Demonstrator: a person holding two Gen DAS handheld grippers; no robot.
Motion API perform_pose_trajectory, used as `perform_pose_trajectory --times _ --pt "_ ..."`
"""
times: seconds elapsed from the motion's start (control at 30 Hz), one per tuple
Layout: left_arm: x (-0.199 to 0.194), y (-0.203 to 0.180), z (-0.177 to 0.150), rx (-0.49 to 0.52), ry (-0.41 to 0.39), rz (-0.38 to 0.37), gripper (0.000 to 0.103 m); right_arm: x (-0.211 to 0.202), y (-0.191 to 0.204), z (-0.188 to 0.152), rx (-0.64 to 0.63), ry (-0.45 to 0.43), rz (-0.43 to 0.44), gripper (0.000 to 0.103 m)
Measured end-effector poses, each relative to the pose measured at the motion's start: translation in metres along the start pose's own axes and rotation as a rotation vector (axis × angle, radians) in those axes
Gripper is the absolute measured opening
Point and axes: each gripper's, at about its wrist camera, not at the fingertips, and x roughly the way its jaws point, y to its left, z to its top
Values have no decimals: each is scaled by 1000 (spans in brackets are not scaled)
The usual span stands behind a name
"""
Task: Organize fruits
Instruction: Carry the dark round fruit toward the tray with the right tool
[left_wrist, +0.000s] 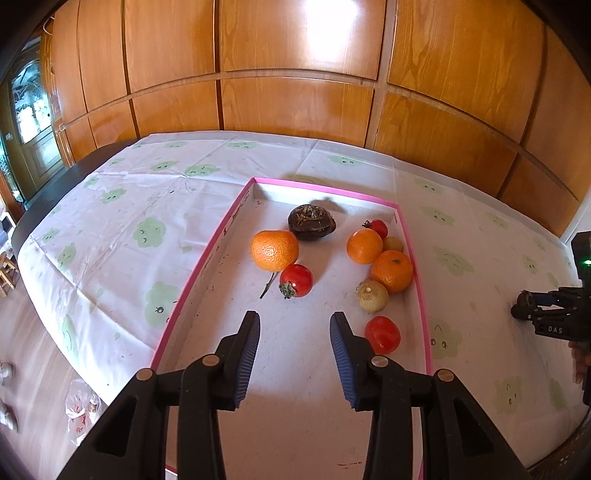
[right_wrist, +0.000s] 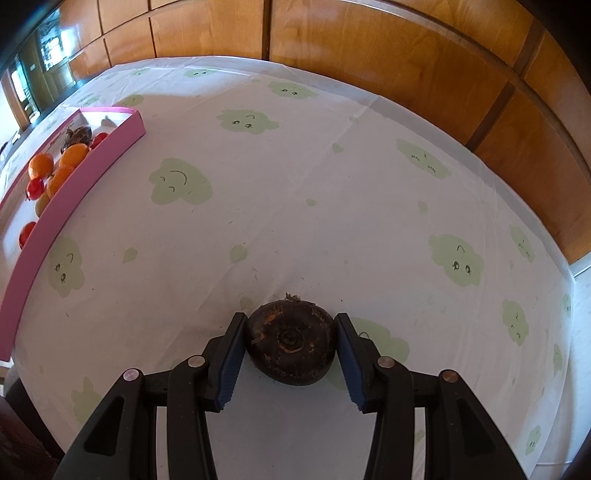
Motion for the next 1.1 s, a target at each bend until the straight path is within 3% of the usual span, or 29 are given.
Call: perform_pose_trajectory --times 0.63,0.93,1.1 --pt "-15 22 -14 -12 -37 21 41 0 2 -5 20 -5 -16 47" --pt "-18 29 -17 -29 -45 5 44 -4 11 -3 78 11 -85 47" --pt "-18 34 -18 -43 -51 13 45 -27 35 2 103 -54 -8 47"
